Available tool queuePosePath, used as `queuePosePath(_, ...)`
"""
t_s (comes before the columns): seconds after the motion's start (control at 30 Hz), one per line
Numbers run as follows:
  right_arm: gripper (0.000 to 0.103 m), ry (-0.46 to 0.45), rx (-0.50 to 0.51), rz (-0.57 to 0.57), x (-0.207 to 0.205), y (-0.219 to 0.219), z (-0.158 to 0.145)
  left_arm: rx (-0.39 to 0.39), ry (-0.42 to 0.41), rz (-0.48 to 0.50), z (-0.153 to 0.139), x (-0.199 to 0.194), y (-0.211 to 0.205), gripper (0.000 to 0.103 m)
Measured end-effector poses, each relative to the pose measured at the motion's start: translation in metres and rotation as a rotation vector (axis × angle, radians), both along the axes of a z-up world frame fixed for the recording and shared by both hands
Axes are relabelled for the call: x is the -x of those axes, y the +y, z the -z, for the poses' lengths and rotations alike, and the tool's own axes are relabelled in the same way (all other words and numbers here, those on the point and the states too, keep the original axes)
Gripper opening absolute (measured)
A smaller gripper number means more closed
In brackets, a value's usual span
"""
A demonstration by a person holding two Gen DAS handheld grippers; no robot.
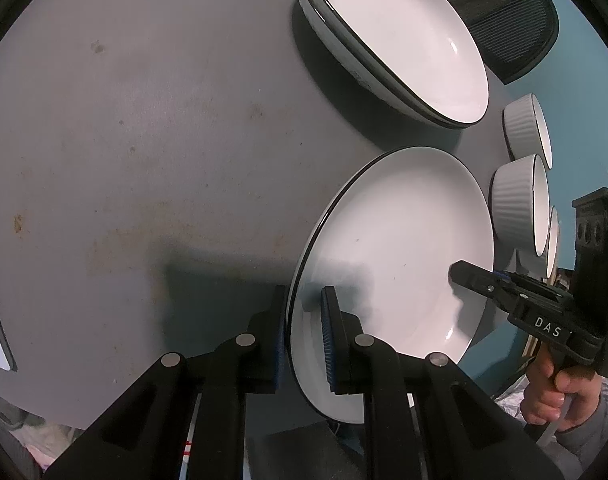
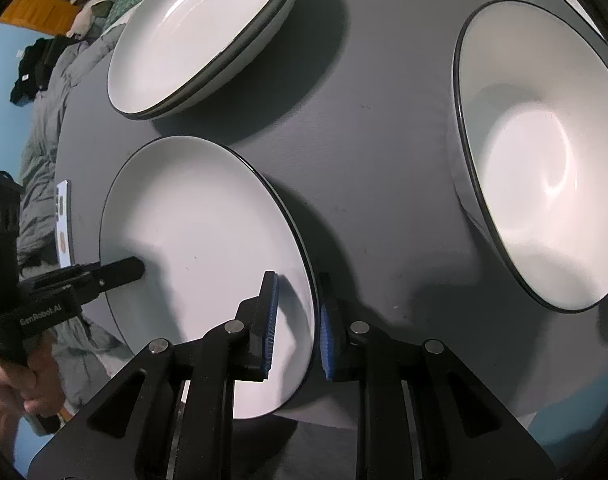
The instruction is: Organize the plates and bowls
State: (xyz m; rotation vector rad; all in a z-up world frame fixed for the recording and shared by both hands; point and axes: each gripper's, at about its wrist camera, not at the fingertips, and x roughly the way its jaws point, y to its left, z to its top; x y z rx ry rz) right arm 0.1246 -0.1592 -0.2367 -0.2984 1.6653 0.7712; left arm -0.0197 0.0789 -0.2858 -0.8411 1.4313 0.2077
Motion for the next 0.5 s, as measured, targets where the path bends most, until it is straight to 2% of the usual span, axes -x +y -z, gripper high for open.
queuePosePath(0.27,0.017,-0.009,0.007,-0.025,0.001,0.009,-0.003,0.016,0.02,-0.023,-0.002,0.002,-0.008,0.016)
queuePosePath(0.5,0.015,-0.021,-0.011,-0.054,-0.001,0.018,-0.023,0.017,0.007,-0.055,-0.023,0.006,-0.006,0.016)
